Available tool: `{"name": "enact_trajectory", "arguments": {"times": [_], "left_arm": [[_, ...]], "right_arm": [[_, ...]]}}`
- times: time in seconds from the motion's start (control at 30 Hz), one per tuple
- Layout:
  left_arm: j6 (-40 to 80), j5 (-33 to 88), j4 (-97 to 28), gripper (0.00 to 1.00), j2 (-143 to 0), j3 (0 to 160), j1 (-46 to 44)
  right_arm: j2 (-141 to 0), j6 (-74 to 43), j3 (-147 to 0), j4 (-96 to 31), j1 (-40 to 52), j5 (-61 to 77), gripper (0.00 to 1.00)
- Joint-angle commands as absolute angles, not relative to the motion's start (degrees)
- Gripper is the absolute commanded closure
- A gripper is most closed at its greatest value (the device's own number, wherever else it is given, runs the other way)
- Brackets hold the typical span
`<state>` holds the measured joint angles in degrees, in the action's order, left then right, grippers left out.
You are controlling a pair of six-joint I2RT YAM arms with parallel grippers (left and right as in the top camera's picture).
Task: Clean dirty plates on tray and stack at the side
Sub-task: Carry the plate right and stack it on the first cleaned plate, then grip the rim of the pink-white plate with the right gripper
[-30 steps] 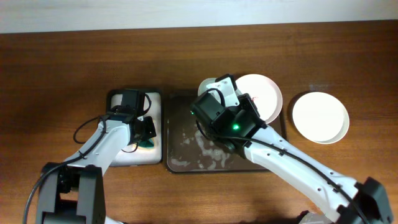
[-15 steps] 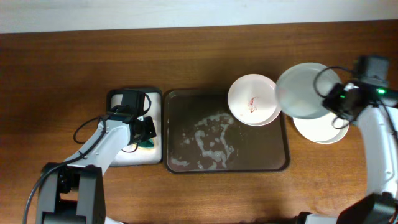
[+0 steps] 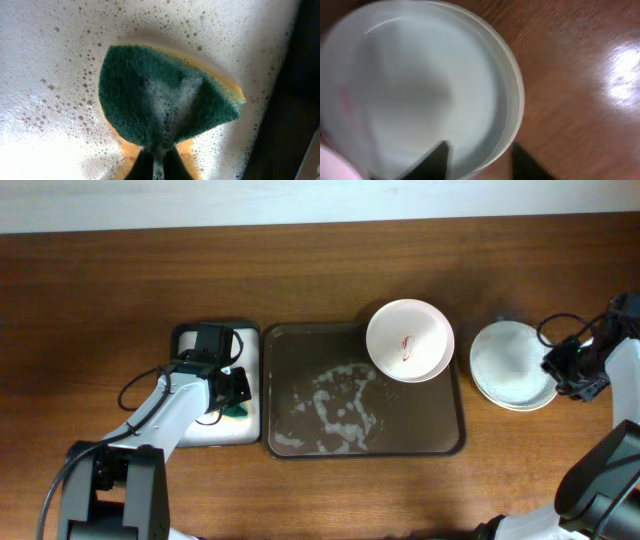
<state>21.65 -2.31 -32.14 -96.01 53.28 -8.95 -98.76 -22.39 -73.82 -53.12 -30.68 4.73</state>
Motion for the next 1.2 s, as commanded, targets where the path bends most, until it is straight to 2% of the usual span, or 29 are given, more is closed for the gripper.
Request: {"name": "enact_trajectory", "arguments": {"times": [0.0,0.07,0.17,0.23,0.3,0.4,0.57,0.67,0.77,0.9,0.97,1.1,1.17], "left_arm": [[21.34,-1.26,-32.21,0.97,-96.77,53.52,-8.82],[21.34,-1.26,-32.21,0.98,-96.77,53.52,-8.82],[21.34,-1.23,-32.21,0.98,-96.77,53.52,-8.82],[21.34,-1.26,-32.21,0.98,-96.77,53.52,-8.82],[21.34,-1.26,-32.21,0.98,-96.77,53.52,-8.82],[21.34,-1.26,-32.21,0.98,-96.77,53.52,-8.82],[21.34,-1.26,-32.21,0.98,-96.77,53.52,-8.82],[21.34,-1.26,-32.18,0.98,-96.77,53.52,-8.82],[21.34,-1.26,-32.18,0.98,-96.77,53.52,-8.82],[21.34,-1.26,-32.18,0.98,-96.77,53.52,-8.82],[21.34,-1.26,-32.18,0.98,-96.77,53.52,-8.82],[21.34,-1.26,-32.16,0.98,-96.77,53.52,-8.82],[21.34,-1.26,-31.94,0.97,-96.77,53.52,-8.82]], "right_arm": [[-98.85,-22.65,-74.22,-51.07,-30.55,16.14,0.52],[-98.85,-14.02,-74.22,-47.22,-28.03,24.91,0.52],[-98.85,-4.47,-74.19,-43.27,-20.80,24.77,0.52],[-98.85,-2.96,-74.19,-40.86,-15.42,17.85,0.53],[-99.18,-2.94,-74.15,-38.52,-11.53,12.21,0.57],[-101.82,-2.96,-74.15,-33.87,-6.98,9.76,0.59],[-109.43,-2.98,-74.15,-29.65,-5.63,9.87,0.60],[-112.44,-2.96,-74.15,-28.80,-5.63,10.22,0.69],[-113.84,-2.98,-74.15,-28.56,-5.63,10.48,0.73],[-113.84,-2.98,-74.17,-28.53,-5.63,10.50,0.91],[-113.40,-2.98,-74.22,-28.93,-5.63,11.42,0.96],[-109.73,-3.40,-74.22,-32.25,-5.26,15.79,0.96],[-108.01,-3.42,-74.22,-38.02,-3.31,19.09,0.96]]}}
